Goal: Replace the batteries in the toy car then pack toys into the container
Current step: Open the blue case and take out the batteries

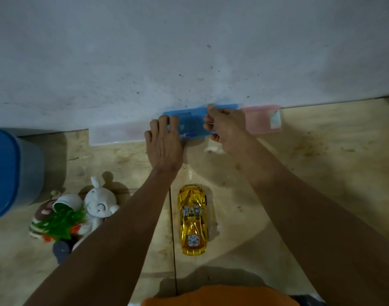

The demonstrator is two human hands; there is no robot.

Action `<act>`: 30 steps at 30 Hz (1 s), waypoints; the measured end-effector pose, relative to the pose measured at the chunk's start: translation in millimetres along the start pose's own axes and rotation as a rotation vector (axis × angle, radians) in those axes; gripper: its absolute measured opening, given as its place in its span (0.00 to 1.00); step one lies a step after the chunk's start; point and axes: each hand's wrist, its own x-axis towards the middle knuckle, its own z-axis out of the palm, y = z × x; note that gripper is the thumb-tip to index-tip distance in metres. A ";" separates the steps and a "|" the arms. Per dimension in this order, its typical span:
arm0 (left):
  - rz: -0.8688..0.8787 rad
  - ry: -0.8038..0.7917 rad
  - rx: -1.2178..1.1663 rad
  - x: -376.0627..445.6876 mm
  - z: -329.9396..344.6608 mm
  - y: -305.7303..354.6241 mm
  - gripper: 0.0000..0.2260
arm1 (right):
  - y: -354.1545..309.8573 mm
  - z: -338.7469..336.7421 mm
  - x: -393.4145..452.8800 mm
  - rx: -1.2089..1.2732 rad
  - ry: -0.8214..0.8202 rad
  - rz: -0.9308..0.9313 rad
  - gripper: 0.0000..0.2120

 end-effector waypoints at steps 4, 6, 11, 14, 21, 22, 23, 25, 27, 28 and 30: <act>0.032 -0.189 -0.004 -0.5 3.7 -3.9 0.32 | -4.4 -1.6 3.0 -0.064 -0.031 -0.046 0.09; 0.015 -0.232 -0.052 0.1 4.2 -5.8 0.33 | -3.6 -6.8 5.5 -0.282 0.034 -0.192 0.09; 0.024 -0.237 -0.183 7.0 1.2 -7.5 0.29 | 20.3 -22.6 0.5 -0.813 0.105 -0.507 0.14; 0.028 -0.238 -0.223 2.3 -0.6 -7.2 0.27 | 35.5 -20.2 -0.2 -0.956 0.085 -0.583 0.17; 0.027 -0.242 -0.277 -2.8 1.2 -10.9 0.29 | 52.9 -8.8 5.9 -1.065 0.029 -0.625 0.24; 0.027 -0.242 -0.276 -2.0 1.6 -11.3 0.29 | 54.3 -7.4 7.7 -1.107 -0.001 -0.650 0.23; 0.029 -0.245 -0.270 -1.5 2.4 -11.9 0.29 | 55.6 -5.9 9.8 -1.167 -0.037 -0.682 0.22; 0.040 -0.237 -0.259 -0.7 3.7 -13.5 0.30 | 57.2 -3.2 14.2 -1.275 -0.112 -0.758 0.19; 0.050 -0.225 -0.259 -0.2 4.3 -15.6 0.30 | 55.8 -3.6 16.4 -1.320 -0.141 -0.823 0.15; 0.055 -0.225 -0.258 0.4 4.4 -16.5 0.30 | 55.3 -6.0 17.7 -1.360 -0.115 -0.864 0.13; 0.058 -0.240 -0.263 1.2 3.5 -17.6 0.30 | 55.5 -14.8 20.3 -1.465 -0.047 -0.947 0.13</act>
